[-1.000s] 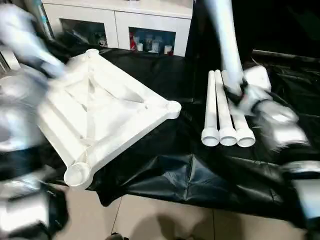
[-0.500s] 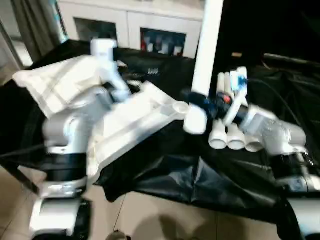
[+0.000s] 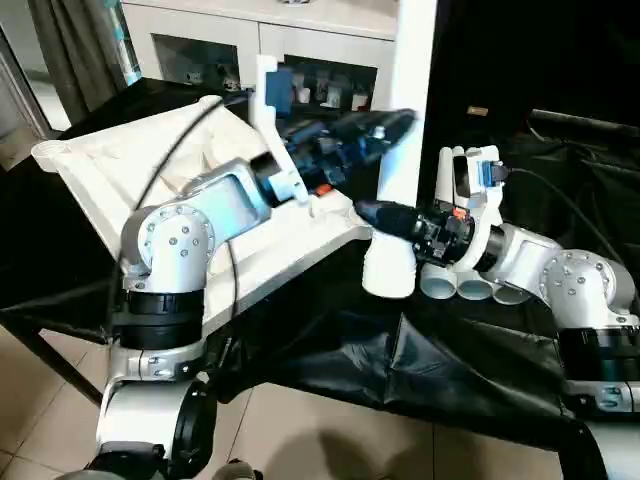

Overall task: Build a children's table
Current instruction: Move to table

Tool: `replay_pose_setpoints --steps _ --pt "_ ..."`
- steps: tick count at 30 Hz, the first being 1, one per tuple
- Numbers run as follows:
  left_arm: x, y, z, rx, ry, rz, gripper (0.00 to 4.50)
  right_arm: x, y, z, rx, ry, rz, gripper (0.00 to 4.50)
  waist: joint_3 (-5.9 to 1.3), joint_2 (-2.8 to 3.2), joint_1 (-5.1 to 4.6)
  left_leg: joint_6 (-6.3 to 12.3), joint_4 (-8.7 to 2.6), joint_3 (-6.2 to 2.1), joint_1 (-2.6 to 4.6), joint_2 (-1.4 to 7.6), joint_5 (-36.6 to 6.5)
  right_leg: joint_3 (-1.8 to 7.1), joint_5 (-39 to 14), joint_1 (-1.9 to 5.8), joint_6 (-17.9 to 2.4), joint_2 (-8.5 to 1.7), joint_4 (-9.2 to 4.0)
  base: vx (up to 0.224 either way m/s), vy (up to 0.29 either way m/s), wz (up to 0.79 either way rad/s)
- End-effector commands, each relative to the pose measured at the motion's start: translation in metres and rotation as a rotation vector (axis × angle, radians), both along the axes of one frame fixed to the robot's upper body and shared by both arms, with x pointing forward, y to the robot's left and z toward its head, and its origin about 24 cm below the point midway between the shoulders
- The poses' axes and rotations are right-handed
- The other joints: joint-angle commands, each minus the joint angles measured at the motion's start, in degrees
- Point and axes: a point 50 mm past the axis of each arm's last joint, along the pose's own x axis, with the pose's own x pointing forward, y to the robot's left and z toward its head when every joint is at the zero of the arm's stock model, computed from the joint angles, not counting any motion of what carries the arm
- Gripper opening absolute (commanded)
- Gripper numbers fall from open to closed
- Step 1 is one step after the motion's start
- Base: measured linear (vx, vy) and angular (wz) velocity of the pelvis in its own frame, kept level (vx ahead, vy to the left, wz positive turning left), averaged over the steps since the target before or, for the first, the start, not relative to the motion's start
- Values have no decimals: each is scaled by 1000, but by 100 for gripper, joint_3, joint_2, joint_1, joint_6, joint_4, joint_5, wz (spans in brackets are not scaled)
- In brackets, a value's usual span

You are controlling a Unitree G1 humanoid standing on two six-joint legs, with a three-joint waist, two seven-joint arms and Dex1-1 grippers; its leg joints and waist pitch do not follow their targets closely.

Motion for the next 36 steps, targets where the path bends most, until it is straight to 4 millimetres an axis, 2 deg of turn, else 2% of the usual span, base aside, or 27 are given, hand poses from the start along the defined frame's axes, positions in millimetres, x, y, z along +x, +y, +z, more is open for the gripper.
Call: replay_pose_setpoints --steps 1,4,5,8,9,10,11,15,17,18,19,20,22,23,24,29,31,36 --pt "-3 -9 0 10 4 -57 437 -4 0 6 -3 -21 30 189 -472 -36 32 -13 -426 -18 44 77 -693 246 -1810 367 -616 -404 -563 0 0 0" --pt "-6 -11 0 7 -1 -96 437 -7 4 5 -25 -25 53 189 -470 -47 34 -23 -428 -15 44 76 -694 248 -1795 367 -600 -402 -573 0 0 0" --pt "-5 -11 0 7 3 -91 426 -8 4 5 -35 -27 58 189 -474 4 41 -36 -425 -19 46 77 -722 251 -1775 367 -612 -409 -580 0 0 0" --pt "0 -9 0 14 11 -56 398 -10 6 1 -59 -30 56 189 -474 -6 35 -46 -432 -20 48 72 -739 246 -1697 373 -628 -393 -580 0 0 0" --pt "0 -9 0 14 11 -56 388 -10 6 1 -59 -30 56 189 -477 35 41 -54 -430 -25 54 71 -733 247 -1670 371 -633 -394 -571 0 0 0" --pt "1 -9 0 13 11 -53 388 -10 6 1 -65 -30 53 189 -486 8 39 -47 -430 -23 47 70 -702 247 -1582 387 -636 -393 -572 0 0 0" --pt "3 -7 1 8 12 -26 376 -10 6 -1 -79 -33 44 189 -492 32 43 -53 -435 -31 51 79 -673 245 -1497 386 -677 -396 -558 0 0 0" --pt "5 -5 3 -12 16 1 354 -10 6 -3 -104 -44 29 189 -488 26 32 -77 -440 -27 57 78 -723 246 -1397 395 -773 -398 -557 0 0 0" --pt "10 -4 2 1 20 76 323 -9 6 -4 -122 -57 8 189 -498 26 34 -72 -440 -31 56 87 -688 245 -1308 405 -791 -399 -545 0 0 0" --pt "11 -3 2 5 21 90 317 -9 6 -4 -125 -59 4 189 -497 43 36 -67 -441 -35 55 92 -693 246 -1276 404 -802 -401 -541 0 0 0" --pt "14 -3 0 35 24 119 317 -8 6 -4 -133 -67 -8 189 -495 30 29 -54 -438 -31 56 87 -709 245 -1281 405 -791 -397 -551 0 0 0" --pt "21 -1 -8 148 30 232 305 -4 8 -4 -167 -102 -61 189 -493 35 22 -62 -448 -40 60 96 -705 243 -1303 392 -717 -389 -550 0 0 0" --pt "25 -1 -13 234 21 324 294 1 10 -3 -189 -126 -105 189 -497 29 14 -95 -448 -38 64 94 -673 243 -1350 396 -686 -396 -554 0 0 0" --pt "27 -1 -16 275 23 379 274 3 13 -2 -201 -144 -135 189 -503 55 17 -106 -458 -49 65 111 -628 244 -1272 392 -707 -407 -543 0 0 0" --pt "27 -1 -18 297 26 413 267 5 15 -1 -207 -155 -153 189 -501 46 -1 -125 -458 -48 56 106 -642 241 -1212 396 -744 -403 -540 0 0 0" --pt "29 -2 -17 296 36 511 233 7 25 0 -246 -199 -204 189 -500 47 -3 -102 -448 -37 56 94 -679 247 -1133 401 -827 -399 -536 0 0 0" --pt "30 -5 -17 274 46 544 226 9 33 -1 -291 -246 -241 189 -500 20 0 -84 -449 -34 52 91 -670 249 -1145 405 -817 -407 -542 0 0 0" --pt "29 -8 -19 266 65 568 193 9 45 2 -318 -296 -262 189 -485 31 -20 -76 -455 -28 62 86 -766 251 -1299 384 -764 -400 -568 0 0 0"
